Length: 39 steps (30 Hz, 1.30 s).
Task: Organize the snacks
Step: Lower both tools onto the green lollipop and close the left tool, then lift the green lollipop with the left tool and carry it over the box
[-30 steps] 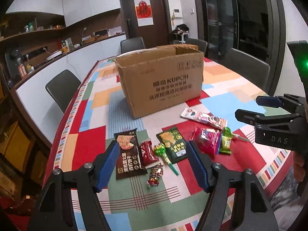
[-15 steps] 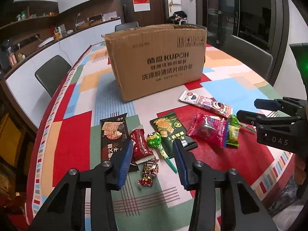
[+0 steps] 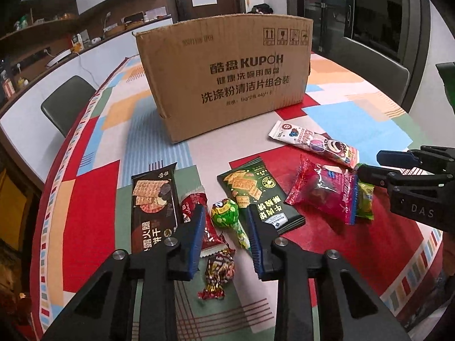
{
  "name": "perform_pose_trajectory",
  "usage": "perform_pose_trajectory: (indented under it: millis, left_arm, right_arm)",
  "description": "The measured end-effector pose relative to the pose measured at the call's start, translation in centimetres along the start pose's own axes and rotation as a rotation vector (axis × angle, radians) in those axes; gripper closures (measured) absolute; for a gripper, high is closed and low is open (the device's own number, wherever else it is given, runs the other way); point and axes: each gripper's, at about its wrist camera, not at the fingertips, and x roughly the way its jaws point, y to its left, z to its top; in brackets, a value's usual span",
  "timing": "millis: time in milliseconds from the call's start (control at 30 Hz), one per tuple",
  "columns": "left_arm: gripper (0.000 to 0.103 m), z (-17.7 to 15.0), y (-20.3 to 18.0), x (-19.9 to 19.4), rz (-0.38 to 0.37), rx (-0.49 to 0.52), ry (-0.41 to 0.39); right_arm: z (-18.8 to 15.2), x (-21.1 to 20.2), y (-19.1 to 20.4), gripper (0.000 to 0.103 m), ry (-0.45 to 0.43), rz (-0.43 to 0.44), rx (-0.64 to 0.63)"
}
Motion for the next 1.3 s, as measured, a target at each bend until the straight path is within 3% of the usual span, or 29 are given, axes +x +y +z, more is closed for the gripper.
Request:
perform_pose_trajectory:
  millis: [567,633,800,1300]
  left_arm:
    - [0.08,0.5,0.0,2.8,-0.03,-0.034,0.057]
    - [0.08,0.5,-0.1,2.9,-0.037,-0.037,0.056]
    - [0.08,0.6,-0.2,2.7,-0.052,-0.033,0.055]
    - [0.08,1.5,-0.9,-3.1,-0.055,-0.008,-0.07]
  right_arm:
    - [-0.1,2.2,-0.7,0.069,0.062,0.019,0.034]
    - [-0.1,2.1,-0.6,0.075,0.061,0.017,0.029]
    - [-0.2,1.9,-0.5,0.075,0.06,0.02,0.025]
    - [0.3,-2.1,-0.2,0.075,-0.038,0.038,0.013]
